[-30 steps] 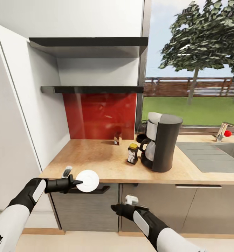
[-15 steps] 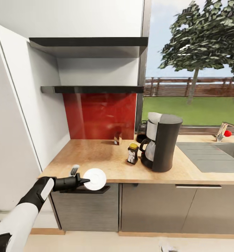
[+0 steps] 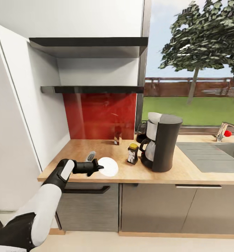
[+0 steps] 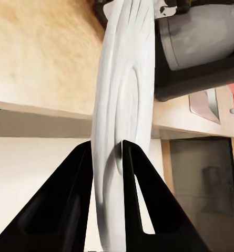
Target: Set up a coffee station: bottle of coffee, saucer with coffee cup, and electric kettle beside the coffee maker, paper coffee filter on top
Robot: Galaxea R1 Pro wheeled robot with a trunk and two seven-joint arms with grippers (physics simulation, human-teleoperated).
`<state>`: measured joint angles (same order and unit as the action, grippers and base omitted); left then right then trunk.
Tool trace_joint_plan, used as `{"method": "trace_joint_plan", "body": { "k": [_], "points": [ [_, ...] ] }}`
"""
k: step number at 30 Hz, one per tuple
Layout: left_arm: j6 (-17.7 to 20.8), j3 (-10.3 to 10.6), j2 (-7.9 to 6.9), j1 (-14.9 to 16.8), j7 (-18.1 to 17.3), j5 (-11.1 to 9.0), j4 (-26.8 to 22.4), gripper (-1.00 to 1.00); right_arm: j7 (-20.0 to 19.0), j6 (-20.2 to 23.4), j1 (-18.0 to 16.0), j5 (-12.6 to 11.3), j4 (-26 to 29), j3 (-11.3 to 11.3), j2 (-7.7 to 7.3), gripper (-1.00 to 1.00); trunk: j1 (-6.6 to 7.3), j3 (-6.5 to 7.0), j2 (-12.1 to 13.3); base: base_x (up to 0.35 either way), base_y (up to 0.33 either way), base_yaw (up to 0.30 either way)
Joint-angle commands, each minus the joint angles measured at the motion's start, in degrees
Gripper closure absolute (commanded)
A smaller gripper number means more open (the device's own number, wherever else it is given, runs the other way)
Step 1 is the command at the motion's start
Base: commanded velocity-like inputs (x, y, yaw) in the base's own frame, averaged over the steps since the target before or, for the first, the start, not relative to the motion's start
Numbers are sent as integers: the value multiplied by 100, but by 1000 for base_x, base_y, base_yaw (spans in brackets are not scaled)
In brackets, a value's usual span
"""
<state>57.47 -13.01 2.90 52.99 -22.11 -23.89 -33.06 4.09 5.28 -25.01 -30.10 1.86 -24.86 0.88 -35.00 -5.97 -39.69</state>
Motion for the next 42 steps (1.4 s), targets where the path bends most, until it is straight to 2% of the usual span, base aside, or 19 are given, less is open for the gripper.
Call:
{"method": "trace_joint_plan", "body": {
  "k": [1,5,7,21,31,38,40,42],
  "points": [
    [29,-112,82,-8,405,-192,-35,100,31,34,-3,-42,1,-49,15,-100,-2,-10,-8,0,0,0],
    [-10,-172,126,-71,929,-732,-54,100,25,34,3,-36,-11,-50,25,-100,-2,-10,-8,0,0,0],
    [-24,-165,124,-81,980,-809,-58,100,26,34,4,-33,-16,-47,24,-100,-2,-10,-8,0,0,0],
    [-38,-145,126,-96,1012,-881,9,100,38,34,8,-22,-19,-46,17,-100,-2,-10,-8,159,-153,0],
    [-43,-144,133,-106,1007,-875,18,100,40,34,6,-22,-19,-46,17,-100,-2,-10,-8,-22,-265,0],
    [-67,-141,139,-407,940,-924,27,100,31,34,6,-22,-19,-46,17,-100,-2,-10,-8,47,-39,0],
    [-232,-144,195,-523,931,-985,27,100,30,34,8,-22,-17,-46,17,-100,-2,-10,-8,24,-1,0],
    [-553,-142,255,-597,933,-983,40,100,27,34,6,-22,-16,-46,13,-100,-2,-10,-8,7,0,-3]
  ]
}}
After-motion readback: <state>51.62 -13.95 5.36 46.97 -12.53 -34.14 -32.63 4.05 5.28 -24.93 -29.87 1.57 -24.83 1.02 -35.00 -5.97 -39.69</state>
